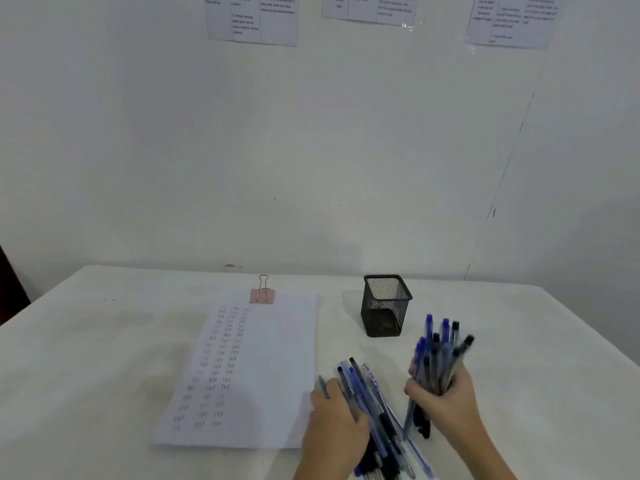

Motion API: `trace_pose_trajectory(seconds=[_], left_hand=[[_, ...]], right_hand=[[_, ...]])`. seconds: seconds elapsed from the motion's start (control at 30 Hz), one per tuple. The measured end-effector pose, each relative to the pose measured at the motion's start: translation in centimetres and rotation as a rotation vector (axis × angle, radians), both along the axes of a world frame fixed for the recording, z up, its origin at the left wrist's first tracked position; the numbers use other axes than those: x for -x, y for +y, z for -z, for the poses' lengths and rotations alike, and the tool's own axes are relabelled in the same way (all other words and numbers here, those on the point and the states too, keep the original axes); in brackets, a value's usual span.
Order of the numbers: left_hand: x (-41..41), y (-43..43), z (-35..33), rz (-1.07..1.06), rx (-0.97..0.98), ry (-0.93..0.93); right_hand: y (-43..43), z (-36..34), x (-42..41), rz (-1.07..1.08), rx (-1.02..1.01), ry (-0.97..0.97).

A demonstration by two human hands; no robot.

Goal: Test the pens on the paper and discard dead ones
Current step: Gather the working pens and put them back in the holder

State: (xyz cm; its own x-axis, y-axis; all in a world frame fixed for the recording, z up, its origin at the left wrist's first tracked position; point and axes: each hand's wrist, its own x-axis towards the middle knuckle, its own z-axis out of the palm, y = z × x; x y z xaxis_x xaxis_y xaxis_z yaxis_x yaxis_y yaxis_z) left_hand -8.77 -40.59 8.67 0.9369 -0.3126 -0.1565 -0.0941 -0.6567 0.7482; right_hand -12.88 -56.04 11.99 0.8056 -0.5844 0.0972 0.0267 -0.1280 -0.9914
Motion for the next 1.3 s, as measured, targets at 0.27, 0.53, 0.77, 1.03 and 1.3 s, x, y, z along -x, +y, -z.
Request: trace_pose_trajectory(seconds=[0.27,0.53,0.77,1.03,1.3], left_hand=[[-0.6,-0.9,-0.6,-0.038,-0.098,0.008],[-1.7,-0.9,0.0,-0.073,0.091,0.078],[-1.7,-1.9,-1.4,-0.047,0.004,0.086],[0.1,-3.1,-1.2,-0.07,-0.188,-0.07],[0.7,-5.4,-0.5,-0.116,-0.365,-0.238]], right_hand=[[-1.9,-0.1,-1.2,-0.098,-0.409,0.421],[-0.9,0.9,-1.7,-0.137,-0.348,0.442],[0.1,0.8,-1.9,-0.156,-0.337,0.451],[-1.0,-0.4,-1.4,-0.131,-0.327,0.434],[-3.3,-2.5,-0.3,-0.124,-0.388,0.502]])
